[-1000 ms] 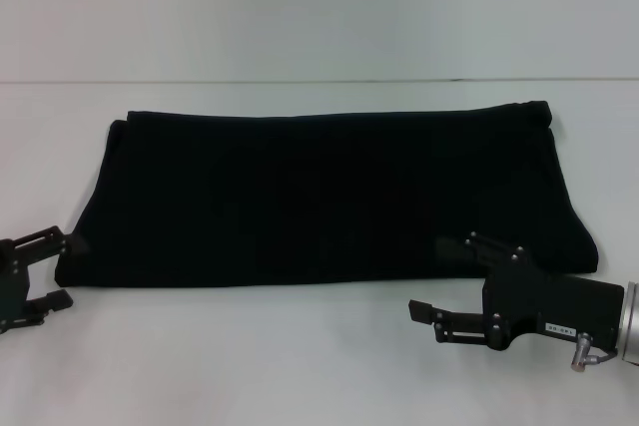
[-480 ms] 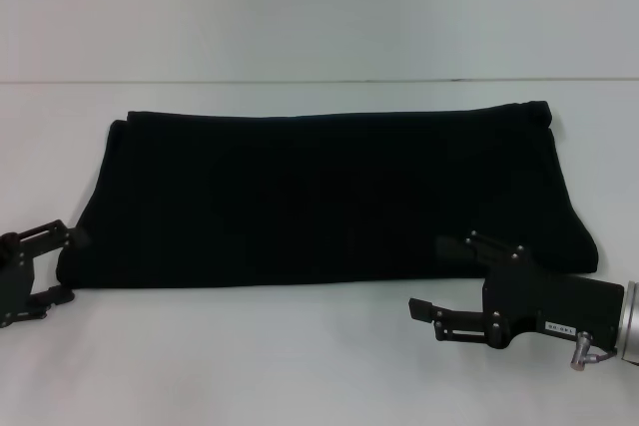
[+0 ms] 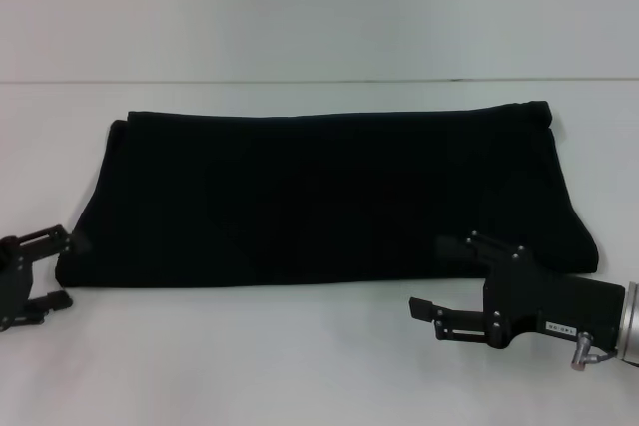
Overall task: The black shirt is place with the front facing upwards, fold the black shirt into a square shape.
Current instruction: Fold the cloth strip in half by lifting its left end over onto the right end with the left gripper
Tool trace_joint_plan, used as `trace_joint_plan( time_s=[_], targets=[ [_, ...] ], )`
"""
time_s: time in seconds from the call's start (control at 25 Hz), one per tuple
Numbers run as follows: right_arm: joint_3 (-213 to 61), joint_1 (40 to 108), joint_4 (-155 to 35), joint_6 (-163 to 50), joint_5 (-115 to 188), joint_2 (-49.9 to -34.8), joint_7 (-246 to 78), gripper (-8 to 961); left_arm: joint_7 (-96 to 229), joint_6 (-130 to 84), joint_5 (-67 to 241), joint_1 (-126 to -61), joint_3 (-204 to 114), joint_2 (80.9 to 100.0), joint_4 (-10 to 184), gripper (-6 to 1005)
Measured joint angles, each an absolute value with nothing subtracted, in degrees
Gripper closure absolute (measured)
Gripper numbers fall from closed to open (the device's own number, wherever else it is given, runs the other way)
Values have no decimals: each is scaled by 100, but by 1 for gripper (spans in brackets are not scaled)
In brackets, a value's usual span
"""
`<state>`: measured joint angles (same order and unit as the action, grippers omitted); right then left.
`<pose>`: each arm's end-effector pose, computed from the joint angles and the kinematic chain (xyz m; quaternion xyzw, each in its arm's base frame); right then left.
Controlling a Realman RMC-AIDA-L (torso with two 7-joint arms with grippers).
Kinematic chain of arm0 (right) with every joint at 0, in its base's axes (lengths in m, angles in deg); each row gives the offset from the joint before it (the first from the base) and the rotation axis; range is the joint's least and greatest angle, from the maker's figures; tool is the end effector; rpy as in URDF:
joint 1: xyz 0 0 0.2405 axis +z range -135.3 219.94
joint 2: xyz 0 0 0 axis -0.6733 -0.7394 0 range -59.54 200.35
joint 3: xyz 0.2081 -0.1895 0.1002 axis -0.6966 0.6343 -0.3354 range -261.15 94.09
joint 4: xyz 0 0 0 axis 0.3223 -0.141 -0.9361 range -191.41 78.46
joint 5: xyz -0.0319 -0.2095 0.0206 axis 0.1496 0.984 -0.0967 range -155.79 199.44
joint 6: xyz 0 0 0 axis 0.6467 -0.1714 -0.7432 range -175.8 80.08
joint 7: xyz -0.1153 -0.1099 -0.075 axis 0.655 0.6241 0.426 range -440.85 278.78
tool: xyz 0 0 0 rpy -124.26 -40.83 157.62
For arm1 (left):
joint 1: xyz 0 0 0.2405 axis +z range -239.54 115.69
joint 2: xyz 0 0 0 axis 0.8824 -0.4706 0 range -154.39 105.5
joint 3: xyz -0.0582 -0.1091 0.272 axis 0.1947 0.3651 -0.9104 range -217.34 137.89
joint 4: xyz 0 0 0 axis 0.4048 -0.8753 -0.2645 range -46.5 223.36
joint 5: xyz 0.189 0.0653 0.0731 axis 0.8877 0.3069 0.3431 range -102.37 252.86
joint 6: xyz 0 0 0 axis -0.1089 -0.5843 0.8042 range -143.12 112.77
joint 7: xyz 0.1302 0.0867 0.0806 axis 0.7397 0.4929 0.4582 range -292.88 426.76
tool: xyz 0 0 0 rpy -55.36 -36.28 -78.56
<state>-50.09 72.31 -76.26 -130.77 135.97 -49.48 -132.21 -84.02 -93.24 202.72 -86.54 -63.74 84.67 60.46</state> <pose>0.3050 0.3373 -0.0978 -0.9399 0.1381 0.2558 0.1790 -0.4220 0.3414 0.0229 -0.5005 -0.8120 -0.2650 0.1409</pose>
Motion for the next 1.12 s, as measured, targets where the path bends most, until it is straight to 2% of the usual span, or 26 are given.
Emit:
trace_joint_plan(
  time_s=[1.12],
  targets=[
    [-5022,7255,-7572,-13066,13590,-4948,-13215,9,-8388,-8868,20427,-9092,-6372,8503,6205,97]
  ],
)
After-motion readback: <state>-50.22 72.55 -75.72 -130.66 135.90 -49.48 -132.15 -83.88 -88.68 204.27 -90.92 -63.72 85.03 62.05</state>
